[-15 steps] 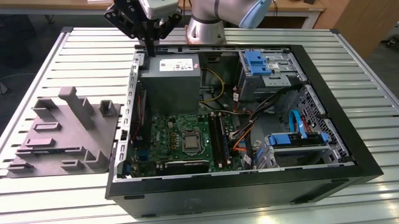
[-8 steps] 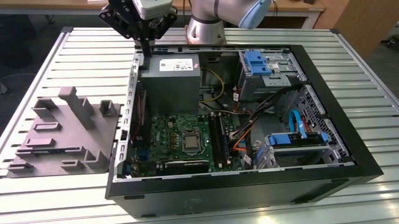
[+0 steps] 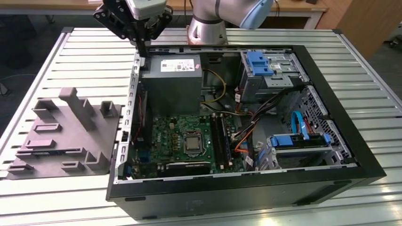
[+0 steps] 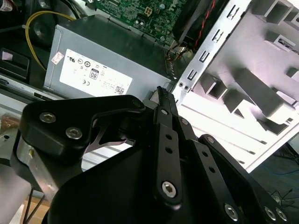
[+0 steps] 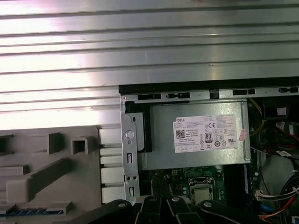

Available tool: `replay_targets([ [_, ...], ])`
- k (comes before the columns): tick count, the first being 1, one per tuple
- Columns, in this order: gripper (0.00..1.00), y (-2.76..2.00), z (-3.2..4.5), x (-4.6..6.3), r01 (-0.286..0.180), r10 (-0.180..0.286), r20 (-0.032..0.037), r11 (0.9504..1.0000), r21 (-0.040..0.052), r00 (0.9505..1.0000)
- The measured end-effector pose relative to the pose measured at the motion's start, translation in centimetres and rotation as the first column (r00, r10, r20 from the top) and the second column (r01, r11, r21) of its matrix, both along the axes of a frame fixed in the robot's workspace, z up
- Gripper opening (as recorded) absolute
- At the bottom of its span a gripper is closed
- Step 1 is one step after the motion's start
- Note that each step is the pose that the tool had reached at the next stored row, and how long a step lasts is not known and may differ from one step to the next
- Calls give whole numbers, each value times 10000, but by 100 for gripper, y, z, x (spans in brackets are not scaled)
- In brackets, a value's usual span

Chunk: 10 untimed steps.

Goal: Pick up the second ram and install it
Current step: 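Reach for the second ram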

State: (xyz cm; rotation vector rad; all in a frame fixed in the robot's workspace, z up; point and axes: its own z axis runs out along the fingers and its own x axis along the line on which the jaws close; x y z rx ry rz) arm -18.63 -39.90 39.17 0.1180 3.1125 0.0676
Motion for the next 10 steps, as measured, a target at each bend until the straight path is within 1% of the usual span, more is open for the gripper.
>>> replay_targets([
  [10, 11, 0, -4, -170, 0, 0, 0, 10000, 0, 10000],
])
